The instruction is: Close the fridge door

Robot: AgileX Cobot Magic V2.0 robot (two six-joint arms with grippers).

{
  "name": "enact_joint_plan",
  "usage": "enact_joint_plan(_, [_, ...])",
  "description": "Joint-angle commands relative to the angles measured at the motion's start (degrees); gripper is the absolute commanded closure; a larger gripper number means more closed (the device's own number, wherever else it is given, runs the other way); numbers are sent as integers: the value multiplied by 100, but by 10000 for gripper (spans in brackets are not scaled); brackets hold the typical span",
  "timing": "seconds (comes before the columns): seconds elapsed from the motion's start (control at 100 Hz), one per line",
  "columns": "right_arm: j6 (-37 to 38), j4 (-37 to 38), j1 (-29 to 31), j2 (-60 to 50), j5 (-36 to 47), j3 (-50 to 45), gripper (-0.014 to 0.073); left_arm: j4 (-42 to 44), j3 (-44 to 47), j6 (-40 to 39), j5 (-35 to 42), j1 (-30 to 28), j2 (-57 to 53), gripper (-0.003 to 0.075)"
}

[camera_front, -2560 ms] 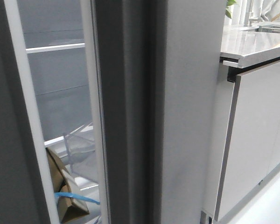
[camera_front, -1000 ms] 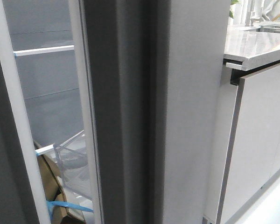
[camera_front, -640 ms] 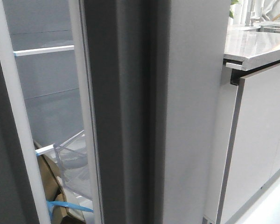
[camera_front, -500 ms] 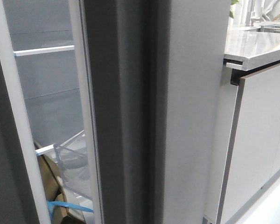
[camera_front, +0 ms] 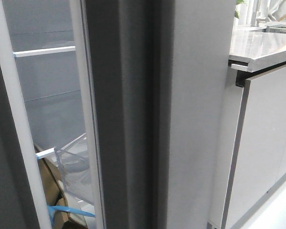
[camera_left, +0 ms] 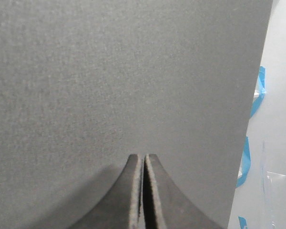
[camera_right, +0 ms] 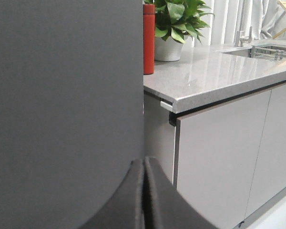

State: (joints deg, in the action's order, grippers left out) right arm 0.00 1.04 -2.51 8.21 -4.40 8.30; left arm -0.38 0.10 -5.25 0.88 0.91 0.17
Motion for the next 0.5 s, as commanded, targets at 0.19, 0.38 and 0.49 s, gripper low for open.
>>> enact_joint_plan(0.19, [0, -36, 34, 1583, 219, 2020, 670, -9, 160, -20, 440, 46, 109, 741])
enact_joint_plan(0.38, [0, -62, -22, 2683, -352, 3778, 670, -9, 160, -20, 440, 46, 109, 741])
enact_joint_plan(0.49, [0, -211, -258, 3191, -681, 4608, 670, -9, 160, -20, 440, 46, 109, 741])
